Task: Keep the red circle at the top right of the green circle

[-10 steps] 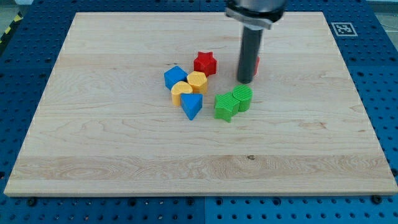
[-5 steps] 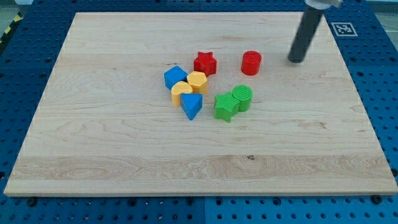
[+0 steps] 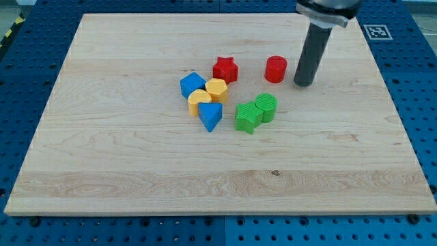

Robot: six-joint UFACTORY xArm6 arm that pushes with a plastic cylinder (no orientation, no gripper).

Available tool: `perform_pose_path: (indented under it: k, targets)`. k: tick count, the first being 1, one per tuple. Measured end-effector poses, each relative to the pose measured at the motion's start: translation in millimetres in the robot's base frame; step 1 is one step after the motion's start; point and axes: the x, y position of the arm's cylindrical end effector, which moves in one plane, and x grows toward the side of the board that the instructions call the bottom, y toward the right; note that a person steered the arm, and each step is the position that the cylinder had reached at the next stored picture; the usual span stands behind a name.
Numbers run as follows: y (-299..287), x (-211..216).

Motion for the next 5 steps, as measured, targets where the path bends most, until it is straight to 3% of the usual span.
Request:
perform_pose_path:
  k: [2, 3, 5]
  targets:
    - [-10.6, -58.1]
    - [-46.5, -53.5]
    - [-59.6, 17.8]
